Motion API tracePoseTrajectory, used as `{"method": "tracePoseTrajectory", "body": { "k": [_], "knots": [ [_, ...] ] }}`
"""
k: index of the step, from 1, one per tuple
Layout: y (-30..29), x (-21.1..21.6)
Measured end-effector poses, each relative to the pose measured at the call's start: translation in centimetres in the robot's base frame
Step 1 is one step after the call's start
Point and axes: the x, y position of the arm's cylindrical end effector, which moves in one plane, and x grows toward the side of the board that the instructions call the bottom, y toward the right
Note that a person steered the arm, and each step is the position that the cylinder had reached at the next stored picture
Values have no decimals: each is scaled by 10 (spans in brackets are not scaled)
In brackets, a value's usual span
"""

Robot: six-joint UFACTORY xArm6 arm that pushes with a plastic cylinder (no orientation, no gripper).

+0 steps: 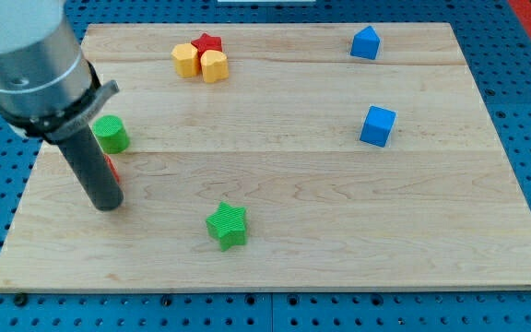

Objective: Move the red circle diagonally bottom left to the yellow hexagon

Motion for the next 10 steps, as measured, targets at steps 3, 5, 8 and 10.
{"method": "tracePoseTrajectory", "body": {
  "k": [3,5,8,10],
  "knots": [
    [31,-89],
    [33,-73],
    [21,-164],
    [-18,-192]
  ]
}}
